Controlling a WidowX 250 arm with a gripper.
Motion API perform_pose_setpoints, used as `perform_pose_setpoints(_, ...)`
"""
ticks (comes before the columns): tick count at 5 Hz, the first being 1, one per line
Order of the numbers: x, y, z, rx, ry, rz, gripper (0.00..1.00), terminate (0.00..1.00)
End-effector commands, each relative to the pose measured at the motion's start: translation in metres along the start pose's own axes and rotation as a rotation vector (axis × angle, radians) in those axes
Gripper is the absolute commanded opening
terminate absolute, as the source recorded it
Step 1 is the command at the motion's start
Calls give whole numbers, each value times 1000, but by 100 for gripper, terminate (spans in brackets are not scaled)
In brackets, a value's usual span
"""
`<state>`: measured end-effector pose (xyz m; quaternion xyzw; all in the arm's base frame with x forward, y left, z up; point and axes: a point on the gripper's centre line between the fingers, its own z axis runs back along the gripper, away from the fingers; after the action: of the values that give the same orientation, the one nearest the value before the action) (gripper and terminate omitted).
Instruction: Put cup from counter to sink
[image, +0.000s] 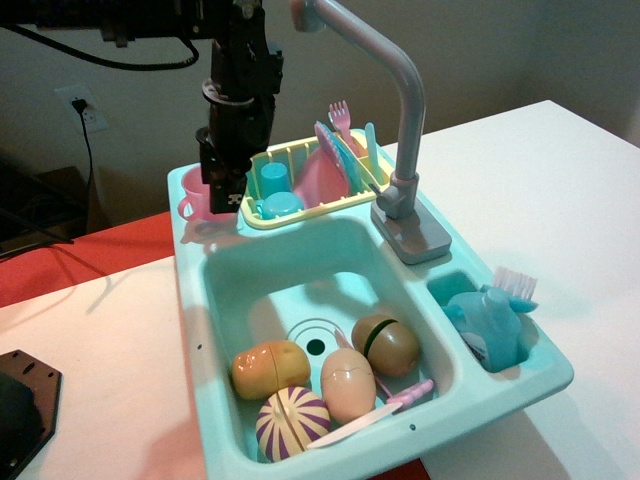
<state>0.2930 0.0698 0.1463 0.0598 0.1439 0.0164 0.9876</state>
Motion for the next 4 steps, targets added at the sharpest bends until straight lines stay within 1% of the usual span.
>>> perform_pose_setpoints(1, -9, 1, 8, 20, -59, 28, 0, 0)
perform_pose_setpoints(4, -14, -4, 5, 31, -64, 23, 0, 0)
